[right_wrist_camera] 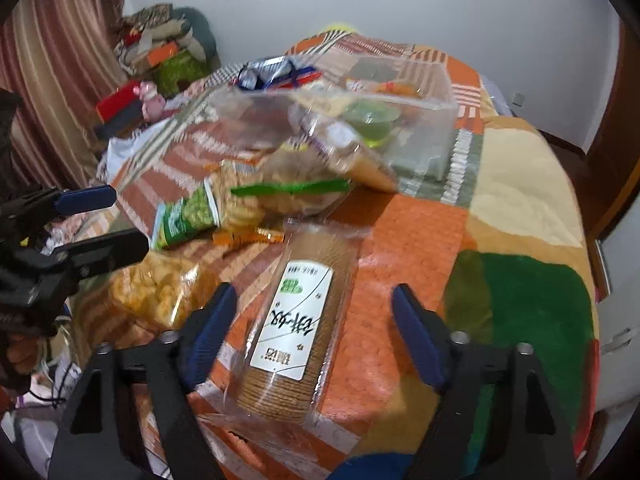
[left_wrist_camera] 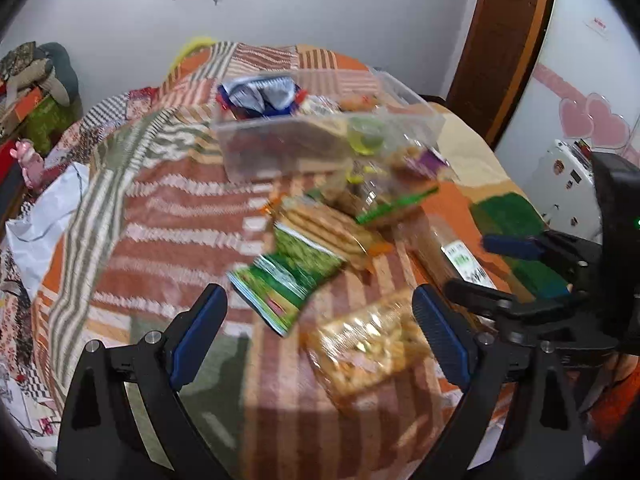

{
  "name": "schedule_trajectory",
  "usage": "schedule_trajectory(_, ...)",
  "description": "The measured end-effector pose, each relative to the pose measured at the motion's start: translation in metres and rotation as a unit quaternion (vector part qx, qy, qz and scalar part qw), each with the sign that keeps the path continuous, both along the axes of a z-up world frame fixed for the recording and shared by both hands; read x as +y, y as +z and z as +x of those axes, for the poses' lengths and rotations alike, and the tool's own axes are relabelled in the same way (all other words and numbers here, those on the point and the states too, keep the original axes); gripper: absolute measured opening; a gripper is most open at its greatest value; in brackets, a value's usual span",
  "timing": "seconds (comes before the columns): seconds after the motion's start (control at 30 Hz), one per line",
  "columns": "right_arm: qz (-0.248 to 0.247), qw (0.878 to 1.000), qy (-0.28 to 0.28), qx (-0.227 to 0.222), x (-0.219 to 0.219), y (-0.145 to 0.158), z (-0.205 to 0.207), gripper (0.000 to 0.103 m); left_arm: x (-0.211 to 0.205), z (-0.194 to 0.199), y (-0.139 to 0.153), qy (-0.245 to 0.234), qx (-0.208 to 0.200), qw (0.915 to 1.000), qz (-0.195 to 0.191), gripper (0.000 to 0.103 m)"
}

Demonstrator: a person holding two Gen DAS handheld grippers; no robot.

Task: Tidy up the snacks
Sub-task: 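Grasp the puffed-snack bag with the left tool while the right tool grasps the cracker roll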

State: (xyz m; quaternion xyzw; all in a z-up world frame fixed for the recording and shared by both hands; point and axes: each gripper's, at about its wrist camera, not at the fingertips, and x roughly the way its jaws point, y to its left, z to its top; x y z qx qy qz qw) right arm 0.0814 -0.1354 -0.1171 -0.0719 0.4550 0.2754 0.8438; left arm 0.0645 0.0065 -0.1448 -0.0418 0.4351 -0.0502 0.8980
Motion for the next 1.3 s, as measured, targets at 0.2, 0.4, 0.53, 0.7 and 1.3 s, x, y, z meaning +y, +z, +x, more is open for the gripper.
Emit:
schedule_trajectory(0.2, 0.017, 0.999, 0.009, 0.028, -0.004, -0.011, -0.005, 0.040, -0.016, 0.001, -0.014, -0.017, 0.027, 0.9994, -0.013, 0.095)
schedule_trajectory(0.4, 0.037, 0.999, -0.007, 0.035, -0.022, -0.011, -0.012, 0.035, -0.029, 0.007, -0.027, -0.028, 0.045, 0.9986, -0.010, 0.095)
schedule_trajectory(0.53, 0.047, 0.998, -0.020, 0.034, -0.032, -0.008, -0.016, 0.035, -0.029, 0.012, -0.039, -0.024, 0.057, 0.9979, -0.021, 0.095)
schedule_trajectory(0.7, 0.054, 0.997, -0.043, 0.032, -0.049, -0.004, -0.018, 0.034, -0.026, 0.012, -0.041, -0.024, 0.045, 0.9982, -0.031, 0.084)
schedule_trajectory(1.3, 0.104, 0.989, -0.100, -0.035, -0.075, 0.045, -0.005, 0.034, -0.002, 0.024, 0.037, -0.004, -0.047, 0.9981, -0.040, 0.082)
